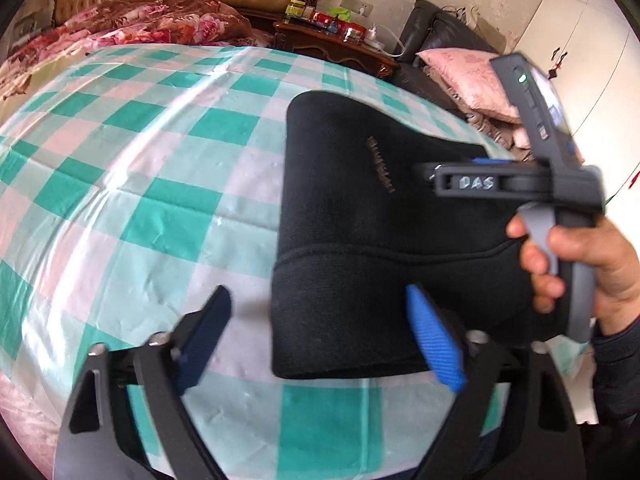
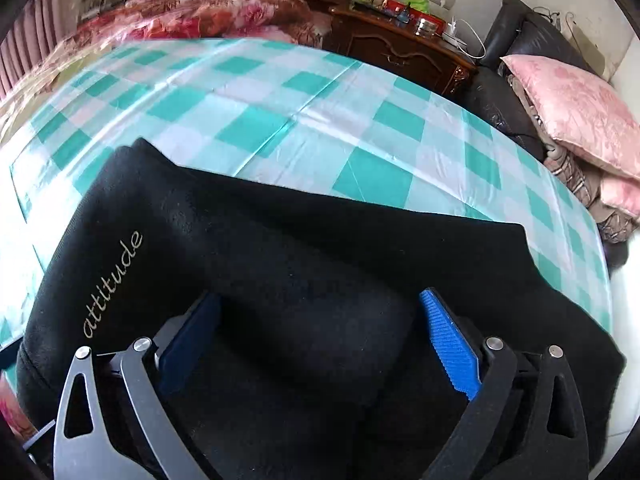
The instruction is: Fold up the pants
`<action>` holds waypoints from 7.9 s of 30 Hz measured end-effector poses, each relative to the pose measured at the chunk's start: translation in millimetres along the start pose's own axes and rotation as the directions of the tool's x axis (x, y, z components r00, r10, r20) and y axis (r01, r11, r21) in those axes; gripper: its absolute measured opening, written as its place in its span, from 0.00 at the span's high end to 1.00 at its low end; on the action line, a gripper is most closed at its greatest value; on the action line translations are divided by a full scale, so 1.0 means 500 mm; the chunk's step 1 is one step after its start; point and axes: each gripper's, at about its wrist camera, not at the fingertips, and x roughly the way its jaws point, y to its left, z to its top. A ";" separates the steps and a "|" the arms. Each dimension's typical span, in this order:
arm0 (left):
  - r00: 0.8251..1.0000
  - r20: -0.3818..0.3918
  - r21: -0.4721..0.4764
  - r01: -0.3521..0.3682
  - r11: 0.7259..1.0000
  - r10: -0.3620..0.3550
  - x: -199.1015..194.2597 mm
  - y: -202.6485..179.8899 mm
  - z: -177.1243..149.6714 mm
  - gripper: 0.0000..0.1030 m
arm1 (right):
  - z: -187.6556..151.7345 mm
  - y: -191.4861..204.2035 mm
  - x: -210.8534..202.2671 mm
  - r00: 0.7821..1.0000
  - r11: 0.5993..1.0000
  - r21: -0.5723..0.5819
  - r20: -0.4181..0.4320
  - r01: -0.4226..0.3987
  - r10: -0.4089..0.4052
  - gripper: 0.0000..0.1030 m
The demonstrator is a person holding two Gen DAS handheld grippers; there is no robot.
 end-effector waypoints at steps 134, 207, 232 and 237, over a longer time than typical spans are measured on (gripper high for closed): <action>0.892 0.450 0.795 -0.378 0.474 -0.044 -0.111 -0.708 -0.016 0.70 | -0.013 -0.511 -0.293 0.770 0.715 0.292 0.162 -0.635 0.618 0.68; 0.976 0.207 0.907 -0.168 0.387 -0.062 0.176 -0.644 -0.130 0.73 | -0.550 -0.834 -0.181 0.969 0.698 0.672 0.197 -0.246 0.152 0.45; 0.939 -0.199 0.637 0.343 0.690 -0.282 0.311 -0.894 0.196 0.80 | -0.520 -0.676 -0.209 0.978 0.779 0.618 0.076 0.107 -0.195 0.28; 0.915 -0.311 0.588 0.398 0.704 -0.258 0.455 -1.028 0.234 0.80 | -0.520 -0.669 -0.206 0.977 0.786 0.605 0.062 0.125 -0.204 0.27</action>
